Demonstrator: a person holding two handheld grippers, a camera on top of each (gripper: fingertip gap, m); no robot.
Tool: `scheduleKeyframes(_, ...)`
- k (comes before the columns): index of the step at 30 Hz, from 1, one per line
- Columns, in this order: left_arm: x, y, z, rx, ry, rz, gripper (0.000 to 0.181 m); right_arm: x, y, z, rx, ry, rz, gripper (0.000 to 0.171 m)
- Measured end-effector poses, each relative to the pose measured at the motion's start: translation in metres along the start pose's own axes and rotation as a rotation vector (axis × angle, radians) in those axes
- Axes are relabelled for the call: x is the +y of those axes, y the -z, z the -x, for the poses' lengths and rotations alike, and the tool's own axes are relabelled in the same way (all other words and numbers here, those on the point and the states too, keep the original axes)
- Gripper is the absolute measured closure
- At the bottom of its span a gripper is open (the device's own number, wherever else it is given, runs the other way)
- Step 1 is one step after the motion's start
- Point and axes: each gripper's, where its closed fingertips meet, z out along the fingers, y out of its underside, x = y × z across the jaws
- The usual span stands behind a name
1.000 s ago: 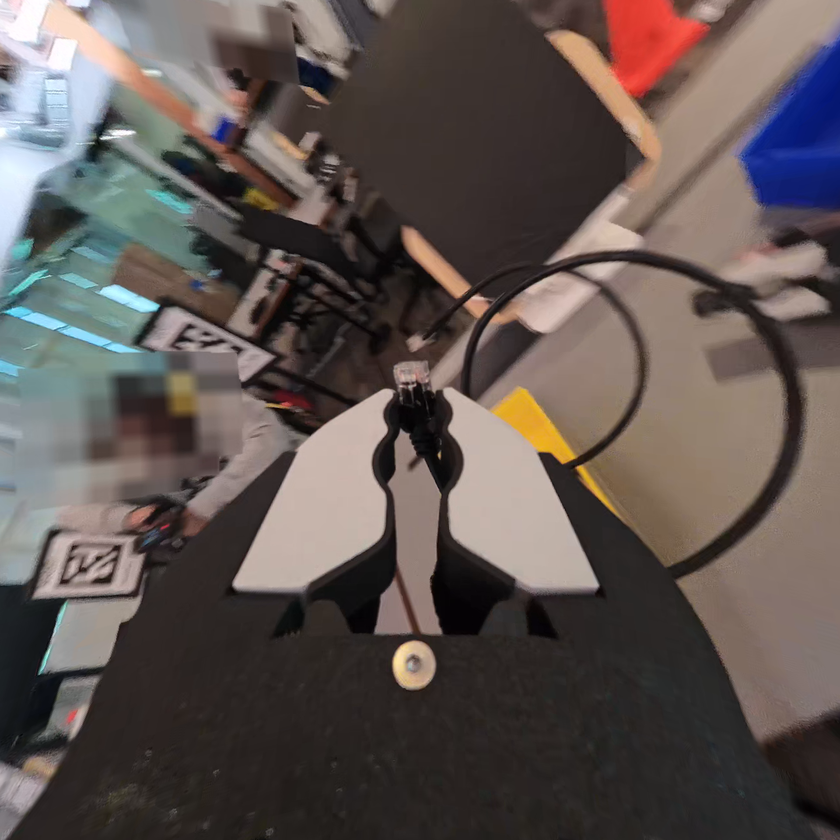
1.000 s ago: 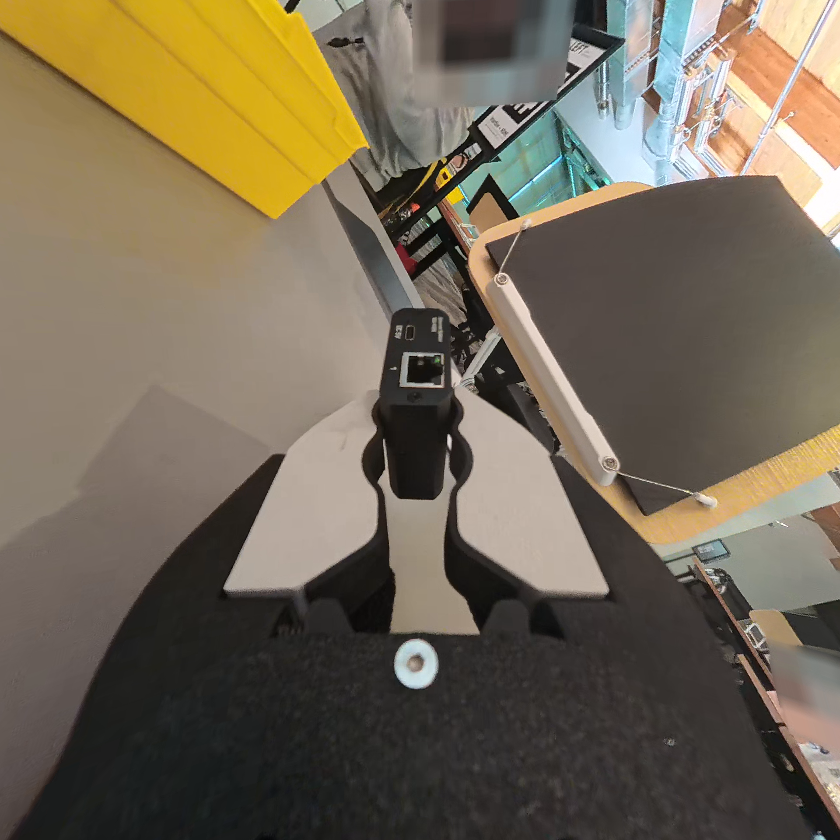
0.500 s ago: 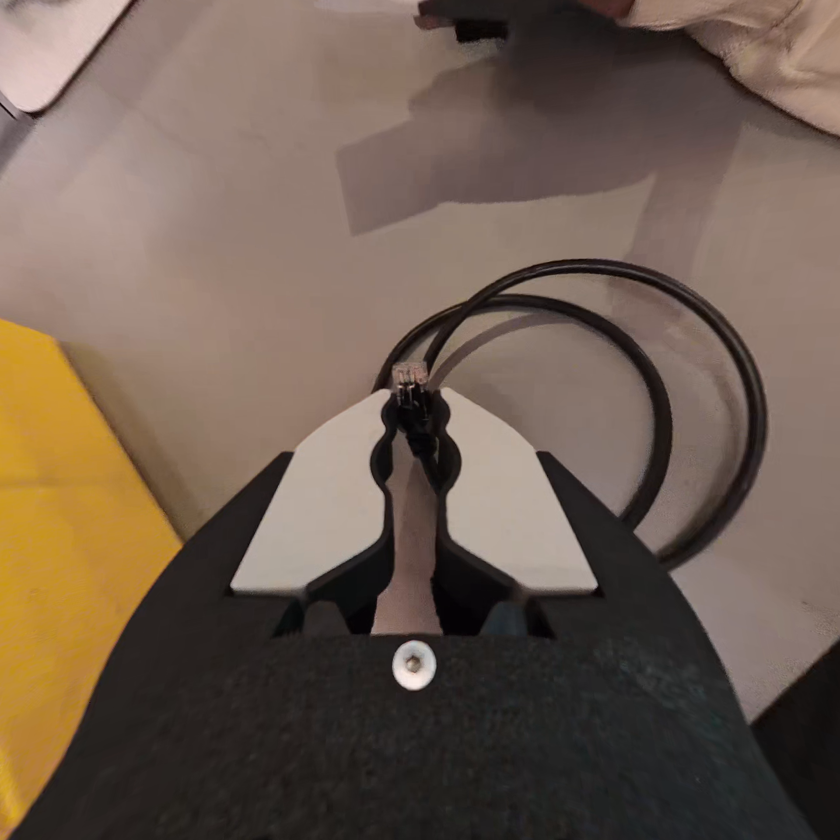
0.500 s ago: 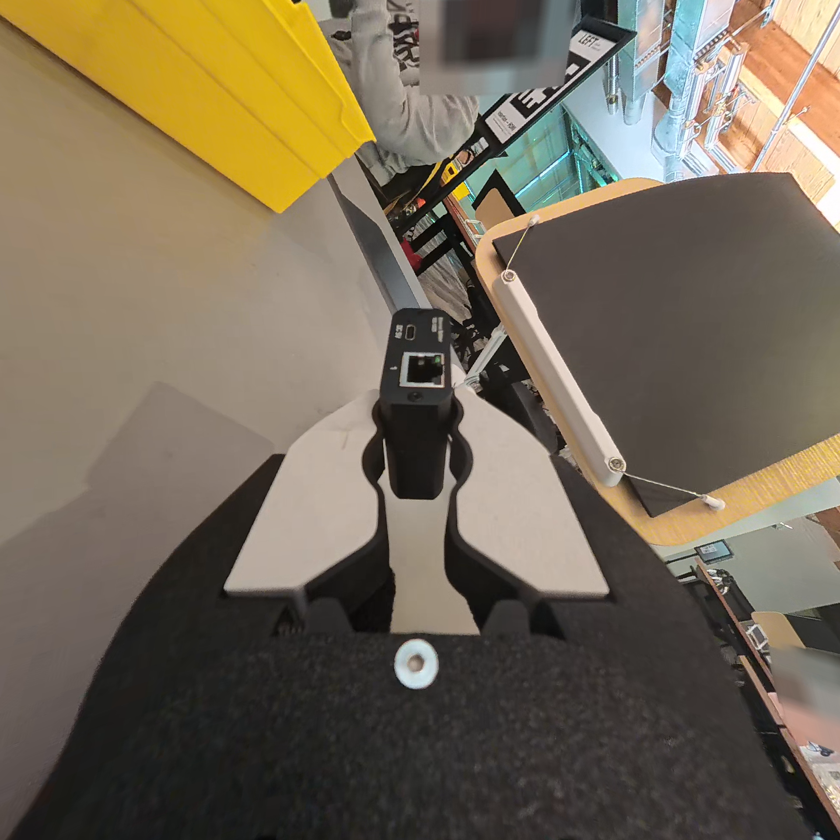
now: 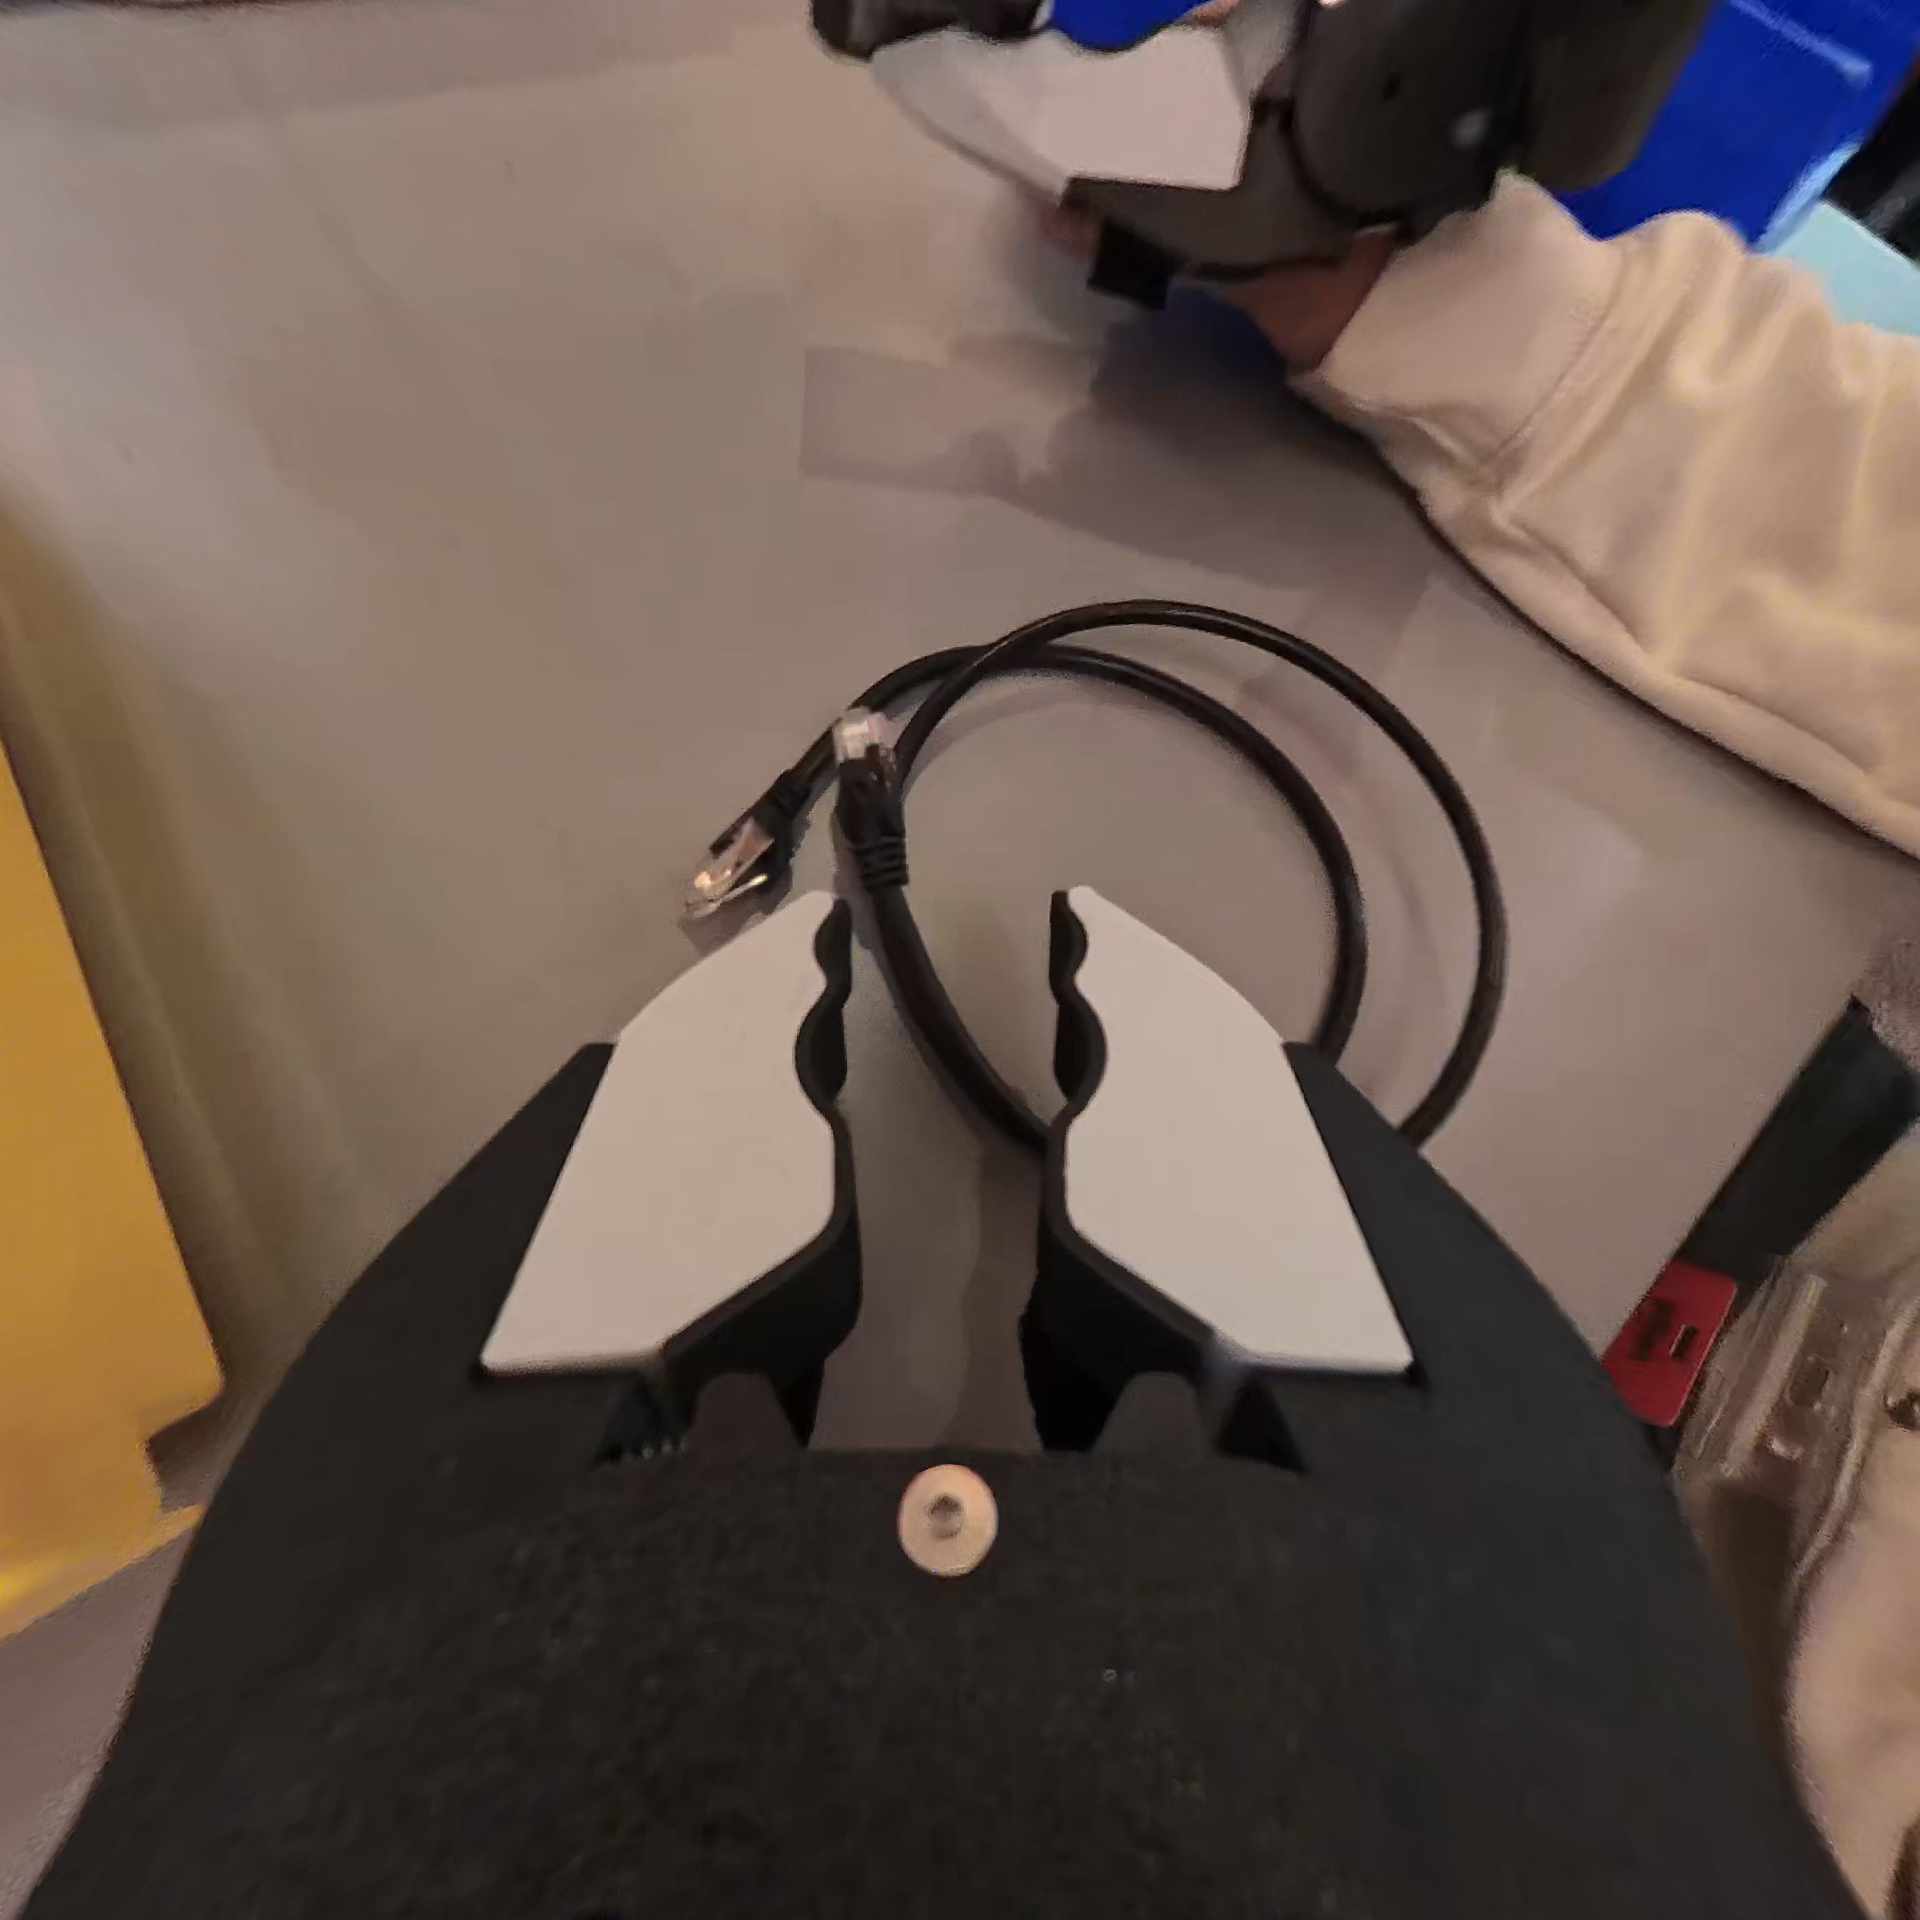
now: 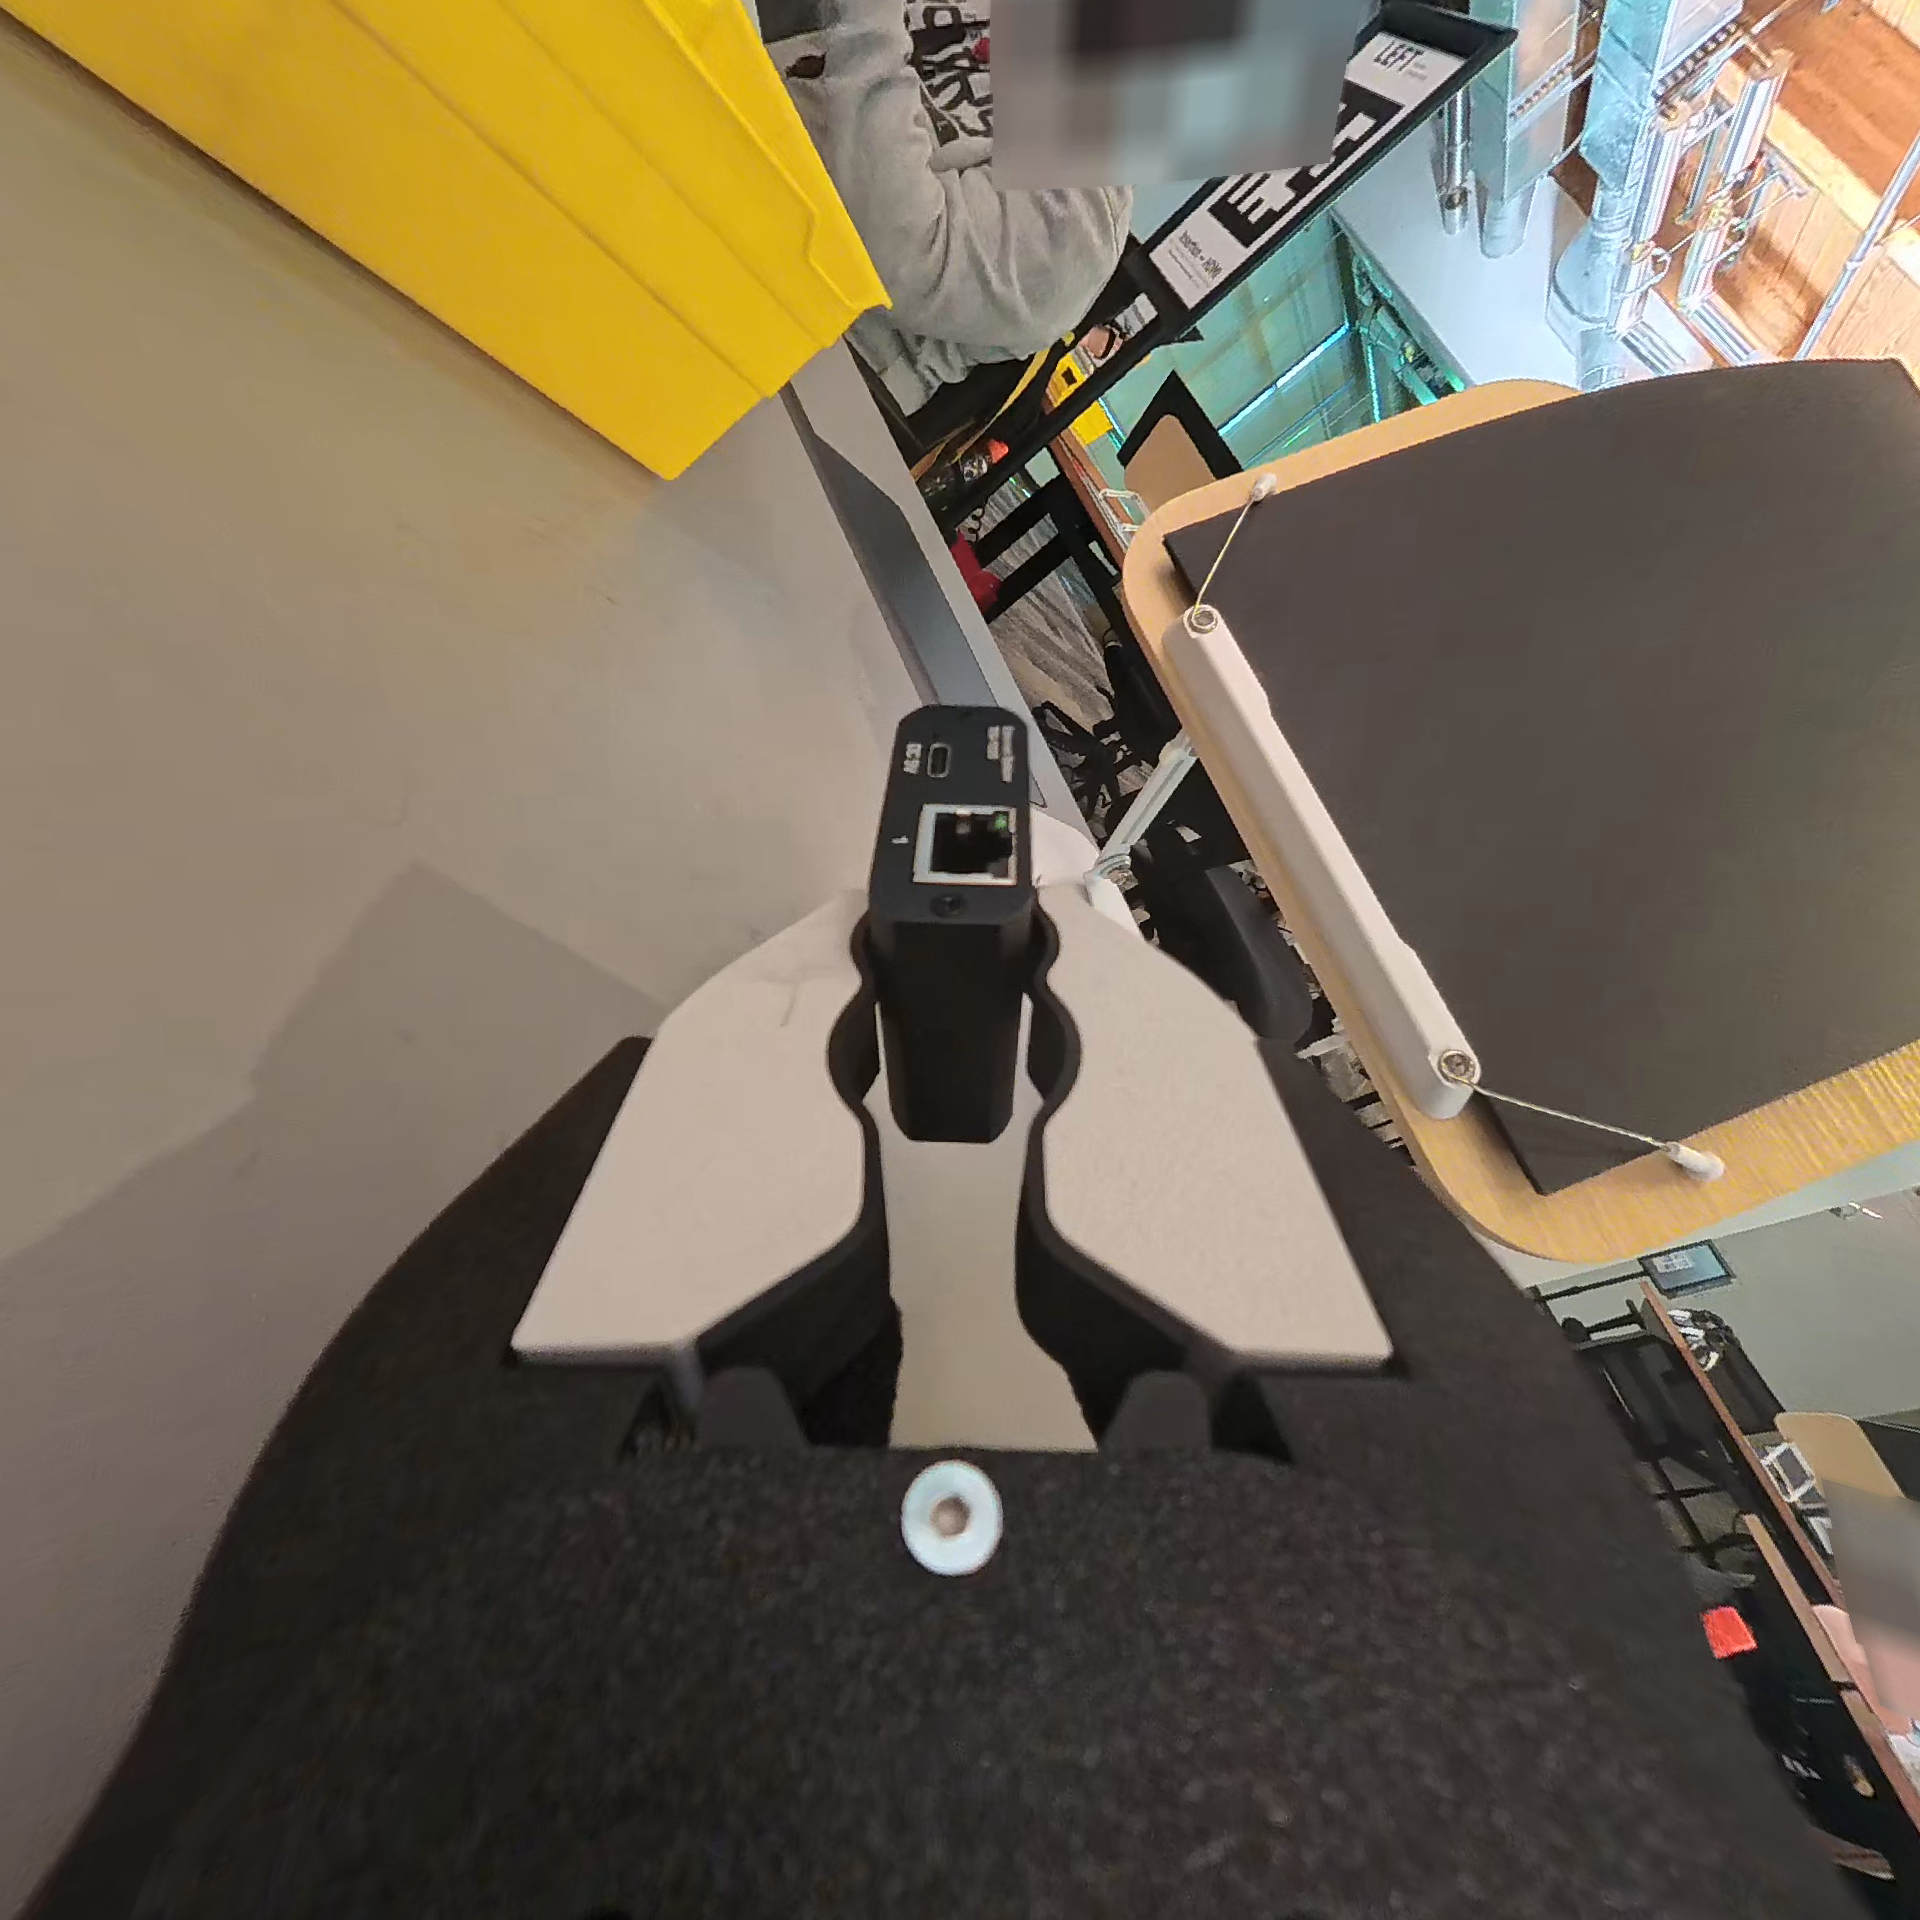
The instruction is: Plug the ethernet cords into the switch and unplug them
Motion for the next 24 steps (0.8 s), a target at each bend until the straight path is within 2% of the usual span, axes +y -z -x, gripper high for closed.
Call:
scheduleKeyframes(2,0.005,-0.011,0.001,-0.004,0.042,0.032,0.138,0.000,0.000,0.000,0.000,0.002,0.003,0.147)
scheduleKeyframes(4,0.010,-0.019,0.011,-0.085,0.060,0.071,0.144,0.001,0.000,0.000,-0.002,-0.001,0.003,0.147)
scheduleKeyframes(7,0.015,-0.028,0.016,-0.119,0.082,0.103,0.147,0.001,0.000,0.000,-0.003,-0.004,0.004,0.147)
scheduleKeyframes(13,0.022,-0.030,0.012,-0.093,0.153,0.111,0.151,0.001,0.000,0.000,-0.009,-0.019,-0.001,0.147)
scheduleKeyframes(16,0.026,-0.028,0.011,-0.102,0.152,0.121,0.175,0.001,0.000,0.000,-0.011,-0.015,-0.001,0.147)
scheduleKeyframes(24,0.008,-0.017,0.000,0.011,0.067,0.126,0.177,-0.003,0.001,0.002,-0.004,0.017,-0.014,0.147)
